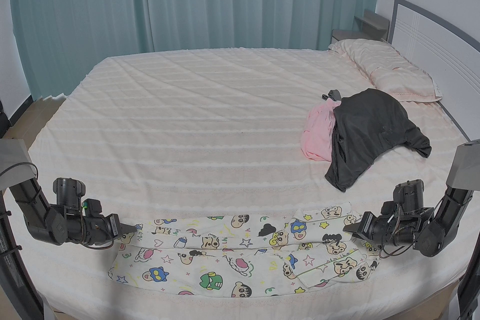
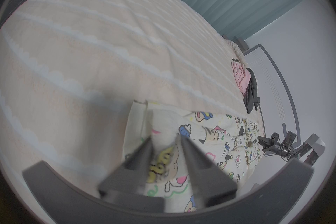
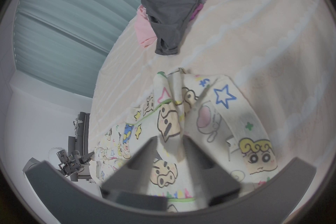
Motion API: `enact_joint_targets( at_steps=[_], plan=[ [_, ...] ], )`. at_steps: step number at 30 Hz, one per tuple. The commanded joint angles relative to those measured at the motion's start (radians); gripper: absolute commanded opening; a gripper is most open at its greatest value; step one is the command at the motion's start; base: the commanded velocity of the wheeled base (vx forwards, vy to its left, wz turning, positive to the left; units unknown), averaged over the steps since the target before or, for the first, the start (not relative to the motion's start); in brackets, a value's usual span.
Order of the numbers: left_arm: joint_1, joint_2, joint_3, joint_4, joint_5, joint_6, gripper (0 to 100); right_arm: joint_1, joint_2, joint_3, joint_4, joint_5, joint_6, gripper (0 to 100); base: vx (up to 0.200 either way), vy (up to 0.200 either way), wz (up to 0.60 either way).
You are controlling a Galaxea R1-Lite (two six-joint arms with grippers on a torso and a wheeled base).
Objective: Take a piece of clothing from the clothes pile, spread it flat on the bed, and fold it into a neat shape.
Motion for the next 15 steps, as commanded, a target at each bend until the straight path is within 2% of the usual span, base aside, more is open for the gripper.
enact_joint_targets(
  at_steps=[1,4,8,13,15],
  plan=[
    [0.006,0.007,0.055,-0.015,0.001,-0.004,100,-0.001,-0.001,0.04,-0.013,-0.033,-0.002,100,0.0,0.0,0.0],
    [0.037,0.001,0.071,-0.017,-0.005,-0.007,100,-0.009,-0.035,0.046,-0.013,-0.062,-0.002,100,0.0,0.0,0.0],
    [0.077,-0.031,0.098,-0.018,-0.01,-0.034,100,-0.019,-0.092,0.035,-0.013,-0.067,-0.001,100,0.0,0.0,0.0],
    [0.153,-0.128,0.1,-0.037,-0.076,-0.164,100,0.03,-0.138,-0.036,0.0,-0.07,0.007,100,0.0,0.0,0.0],
    [0.161,-0.142,0.097,-0.037,-0.08,-0.198,100,0.043,-0.139,-0.054,0.001,-0.071,0.008,100,0.0,0.0,0.0]
  ],
)
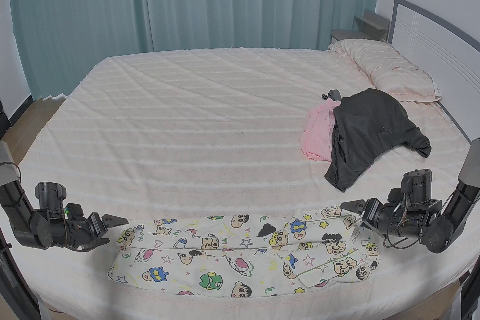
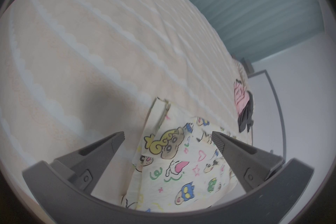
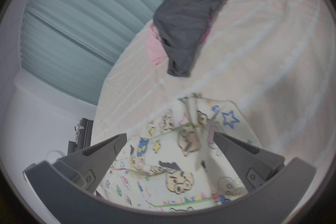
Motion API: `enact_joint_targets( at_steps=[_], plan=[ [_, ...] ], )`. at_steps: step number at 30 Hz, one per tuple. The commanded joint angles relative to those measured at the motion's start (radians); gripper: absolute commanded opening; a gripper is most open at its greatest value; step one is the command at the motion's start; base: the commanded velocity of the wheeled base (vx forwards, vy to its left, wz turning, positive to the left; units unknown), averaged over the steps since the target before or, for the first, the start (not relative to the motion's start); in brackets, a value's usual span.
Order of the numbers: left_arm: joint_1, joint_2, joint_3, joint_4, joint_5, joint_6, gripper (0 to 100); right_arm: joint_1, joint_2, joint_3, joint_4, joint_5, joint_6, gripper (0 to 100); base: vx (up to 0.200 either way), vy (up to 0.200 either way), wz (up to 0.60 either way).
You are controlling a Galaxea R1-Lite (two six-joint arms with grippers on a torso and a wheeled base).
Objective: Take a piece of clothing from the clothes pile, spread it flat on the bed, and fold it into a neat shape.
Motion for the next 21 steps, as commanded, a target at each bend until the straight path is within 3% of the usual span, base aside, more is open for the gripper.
enact_joint_targets(
  at_steps=[1,4,9,21],
  plan=[
    [0.05,-0.077,-0.002,-0.008,-0.022,-0.071,100,0.056,-0.045,-0.071,0.008,-0.002,0.005,100,0.0,0.0,0.0],
    [0.054,-0.068,-0.004,-0.009,-0.023,-0.082,100,0.095,-0.038,-0.099,0.008,-0.009,0.04,100,0.0,0.0,0.0],
    [0.054,-0.049,0.008,-0.022,-0.025,-0.087,100,0.165,0.053,-0.159,-0.004,0.014,0.207,100,0.0,0.0,0.0],
    [0.051,-0.036,0.011,-0.023,-0.028,-0.154,100,0.09,0.203,-0.166,-0.001,0.018,0.207,100,0.0,0.0,0.0]
  ],
)
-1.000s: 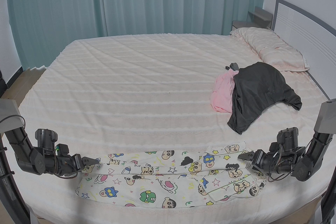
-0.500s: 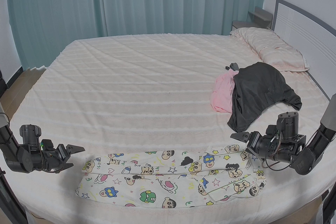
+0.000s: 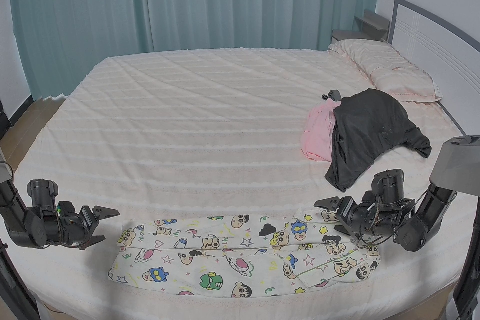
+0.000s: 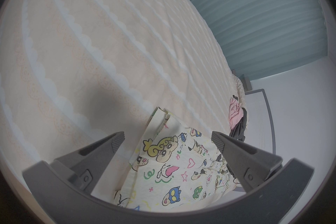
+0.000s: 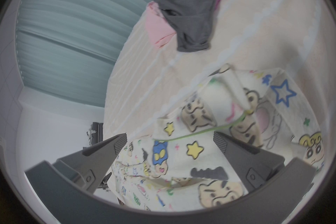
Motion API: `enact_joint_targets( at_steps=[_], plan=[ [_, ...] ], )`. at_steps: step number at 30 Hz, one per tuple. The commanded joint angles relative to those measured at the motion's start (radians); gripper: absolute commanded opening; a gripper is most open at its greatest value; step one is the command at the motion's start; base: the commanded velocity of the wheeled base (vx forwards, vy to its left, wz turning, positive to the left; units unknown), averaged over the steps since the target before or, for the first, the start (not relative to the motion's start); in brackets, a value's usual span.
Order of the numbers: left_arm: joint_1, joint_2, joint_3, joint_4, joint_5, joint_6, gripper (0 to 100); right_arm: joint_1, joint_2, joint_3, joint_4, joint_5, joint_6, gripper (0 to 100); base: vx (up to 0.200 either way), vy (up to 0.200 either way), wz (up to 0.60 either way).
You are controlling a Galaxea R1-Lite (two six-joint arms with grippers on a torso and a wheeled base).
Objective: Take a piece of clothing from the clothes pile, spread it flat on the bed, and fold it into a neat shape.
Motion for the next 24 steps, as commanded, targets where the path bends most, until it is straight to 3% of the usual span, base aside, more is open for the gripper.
enact_joint_targets(
  at_steps=[1,10,17,21,24],
  plan=[
    [0.0,0.01,0.002,0.0,0.0,-0.002,100,-0.03,0.059,0.005,-0.006,-0.001,0.0,100,0.0,0.0,0.0],
    [0.004,0.001,0.011,0.0,0.002,-0.004,100,-0.032,-0.109,0.043,0.004,0.004,0.005,100,0.0,0.0,0.0],
    [-0.008,-0.06,0.003,0.0,0.005,-0.005,100,-0.029,-0.102,0.051,-0.007,0.001,0.008,100,0.0,0.0,0.0],
    [-0.076,-0.083,-0.089,0.003,0.031,-0.14,100,-0.021,-0.108,0.071,-0.01,-0.002,0.005,100,0.0,0.0,0.0],
    [-0.125,-0.069,-0.125,0.006,0.054,-0.159,100,-0.019,-0.103,0.071,-0.01,-0.002,0.004,100,0.0,0.0,0.0]
  ],
)
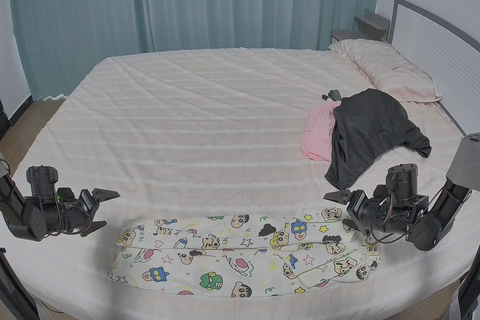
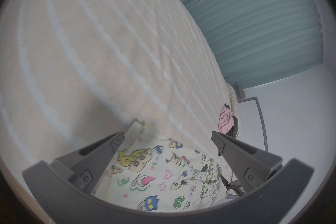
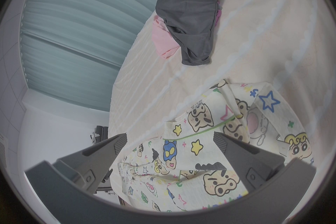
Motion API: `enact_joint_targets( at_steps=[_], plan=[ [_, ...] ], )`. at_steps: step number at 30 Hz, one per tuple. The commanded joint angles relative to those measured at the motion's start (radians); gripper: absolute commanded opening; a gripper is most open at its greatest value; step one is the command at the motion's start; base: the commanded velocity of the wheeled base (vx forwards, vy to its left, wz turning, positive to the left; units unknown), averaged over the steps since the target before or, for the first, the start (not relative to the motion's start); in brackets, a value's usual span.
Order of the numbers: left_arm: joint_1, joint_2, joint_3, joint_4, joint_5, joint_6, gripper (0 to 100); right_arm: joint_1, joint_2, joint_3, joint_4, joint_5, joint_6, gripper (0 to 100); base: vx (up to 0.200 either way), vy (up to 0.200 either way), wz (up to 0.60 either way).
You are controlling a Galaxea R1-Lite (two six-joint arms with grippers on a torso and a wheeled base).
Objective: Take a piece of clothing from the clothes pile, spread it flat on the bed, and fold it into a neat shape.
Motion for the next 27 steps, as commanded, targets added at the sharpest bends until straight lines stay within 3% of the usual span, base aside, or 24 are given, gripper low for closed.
enact_joint_targets(
  at_steps=[1,6,17,27],
  plan=[
    [-0.082,-0.004,-0.077,0.003,0.027,-0.024,100,0.005,-0.004,0.011,-0.002,-0.001,-0.002,100,0.0,0.0,0.0],
    [-0.126,0.061,-0.099,0.031,0.027,0.03,100,0.021,0.0,0.015,0.0,-0.005,-0.004,100,0.0,0.0,0.0],
    [-0.117,0.101,-0.051,0.069,0.055,0.217,100,0.034,0.007,0.045,-0.002,-0.008,-0.004,100,0.0,0.0,0.0],
    [-0.122,0.128,-0.047,0.052,0.07,0.225,100,0.038,0.03,0.052,-0.042,-0.017,-0.014,100,0.0,0.0,0.0]
  ],
)
